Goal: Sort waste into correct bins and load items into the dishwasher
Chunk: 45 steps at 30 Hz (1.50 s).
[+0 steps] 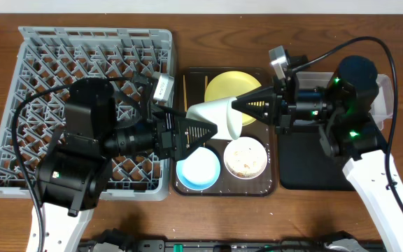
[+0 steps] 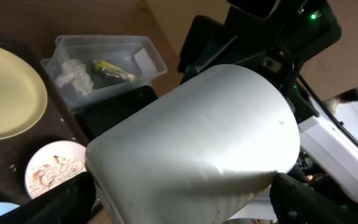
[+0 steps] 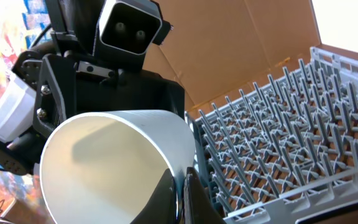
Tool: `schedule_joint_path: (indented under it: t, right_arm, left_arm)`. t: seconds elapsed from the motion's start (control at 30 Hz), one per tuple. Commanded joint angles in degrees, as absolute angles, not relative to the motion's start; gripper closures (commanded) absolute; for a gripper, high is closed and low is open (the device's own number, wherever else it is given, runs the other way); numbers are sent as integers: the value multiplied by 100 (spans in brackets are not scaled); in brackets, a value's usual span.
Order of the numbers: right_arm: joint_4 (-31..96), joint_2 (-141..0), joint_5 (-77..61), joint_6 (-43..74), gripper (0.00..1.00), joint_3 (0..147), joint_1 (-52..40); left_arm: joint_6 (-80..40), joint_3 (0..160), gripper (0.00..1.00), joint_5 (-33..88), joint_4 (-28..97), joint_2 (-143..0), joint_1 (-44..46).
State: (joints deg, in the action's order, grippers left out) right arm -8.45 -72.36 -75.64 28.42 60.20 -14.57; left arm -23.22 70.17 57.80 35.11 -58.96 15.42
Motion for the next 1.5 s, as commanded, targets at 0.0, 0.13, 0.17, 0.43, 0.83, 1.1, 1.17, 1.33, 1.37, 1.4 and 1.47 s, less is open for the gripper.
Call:
schedule_joint_path:
  t: [0.0,0.13,0.17,0.43,0.83,1.1,1.17,1.33,1.37,1.4,1.47]
  right_arm:
    - [-969,-7234,-7957,3124,99,6084,-1638]
    - [-1050,-7234,-7813,3124,99,6084,-1872]
    - [-1052,-7234,-7743,3124,99,6084,-1916]
    - [-1675,-7225,-7865,3669,99,6086,-1726]
    - [-3251,-7188,-8433,5019,99,6086,-1197]
    - [-3544,-7188,-8449,5363,99,6086,-731]
    - [-3551,-7188,-8449,5443,99,6086,-508]
    - [-3570,-7188,-8466,5684,99,6086,-198]
    - [-3570,-7188,-8501,5682,99,6086,-252]
    - [-3579,-7188,-8549,5680,99,6086,-346]
    - [-3586,-7188,-8589,5680,99,6086,-519]
  left_arm:
    - [-2480,7096,9,6534,3098,-5872,1577]
    - [-2738,7096,9,7334,2362,-5872,1577]
    - [-2801,7096,9,7465,2217,-5872,1577]
    - [-2840,7096,9,7758,2047,-5870,1575]
    - [-2814,7096,9,7738,2047,-5872,1575]
    - [-2814,7094,9,7738,2045,-5872,1575]
    - [-2814,7094,9,7736,2047,-5872,1575]
    - [-2727,7067,9,7585,2049,-5874,1575]
    - [-2727,7054,9,7487,2047,-5876,1575]
    - [-2724,7046,9,7365,2049,-5887,1577]
    - [-2727,7046,9,7277,2047,-5942,1575]
